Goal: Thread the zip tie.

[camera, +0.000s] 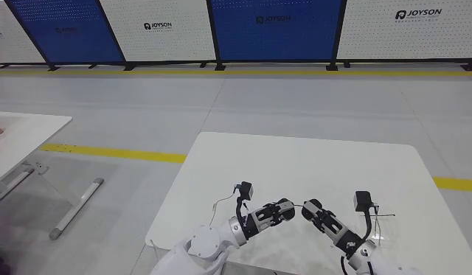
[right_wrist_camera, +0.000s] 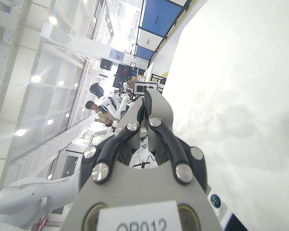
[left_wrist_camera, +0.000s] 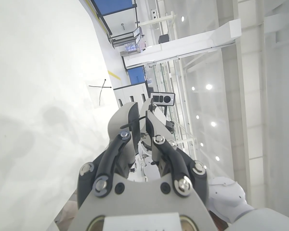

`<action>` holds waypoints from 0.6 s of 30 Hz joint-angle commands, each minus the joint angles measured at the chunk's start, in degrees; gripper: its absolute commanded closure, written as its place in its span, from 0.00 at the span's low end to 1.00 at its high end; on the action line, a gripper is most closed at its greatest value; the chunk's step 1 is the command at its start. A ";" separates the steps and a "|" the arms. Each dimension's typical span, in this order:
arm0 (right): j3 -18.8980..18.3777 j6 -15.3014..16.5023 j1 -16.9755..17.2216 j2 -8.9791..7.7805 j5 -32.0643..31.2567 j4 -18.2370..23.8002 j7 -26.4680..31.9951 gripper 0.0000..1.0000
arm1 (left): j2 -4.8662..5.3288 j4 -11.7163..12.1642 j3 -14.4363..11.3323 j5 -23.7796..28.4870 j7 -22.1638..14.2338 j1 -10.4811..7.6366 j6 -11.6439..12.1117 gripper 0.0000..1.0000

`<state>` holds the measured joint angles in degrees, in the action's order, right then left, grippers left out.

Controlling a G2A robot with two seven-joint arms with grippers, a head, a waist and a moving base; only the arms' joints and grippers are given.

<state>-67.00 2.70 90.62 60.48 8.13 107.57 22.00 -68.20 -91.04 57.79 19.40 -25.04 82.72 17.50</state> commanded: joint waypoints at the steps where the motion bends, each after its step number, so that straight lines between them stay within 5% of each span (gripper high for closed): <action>1: 0.00 0.00 0.00 0.00 0.00 0.00 0.00 1.00 | 0.02 -0.04 0.01 0.04 0.05 -0.03 -0.02 1.00; 14: 0.08 -0.03 0.06 0.07 0.07 -0.03 -0.39 1.00 | 0.13 0.29 -0.12 0.38 0.02 0.25 0.94 1.00; 15: 0.14 -0.07 0.06 0.12 0.05 -0.02 -0.48 0.91 | 0.15 0.28 -0.12 0.41 -0.03 0.27 0.85 1.00; 16: 0.17 -0.14 0.01 0.14 -0.19 -0.01 -0.33 0.58 | 0.17 0.33 -0.10 0.43 0.04 0.33 0.56 1.00; 17: 0.15 -0.23 0.01 0.16 -0.45 0.05 -0.26 0.00 | 0.19 0.19 -0.09 0.47 0.21 0.41 0.16 1.00; 18: 0.15 -0.27 0.09 0.19 -0.41 0.13 -0.28 0.00 | 0.20 0.09 -0.10 0.65 0.33 0.50 -0.27 1.00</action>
<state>-66.84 2.47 90.66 60.65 7.74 107.64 21.70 -68.01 -90.84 57.69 19.92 -24.85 83.14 17.64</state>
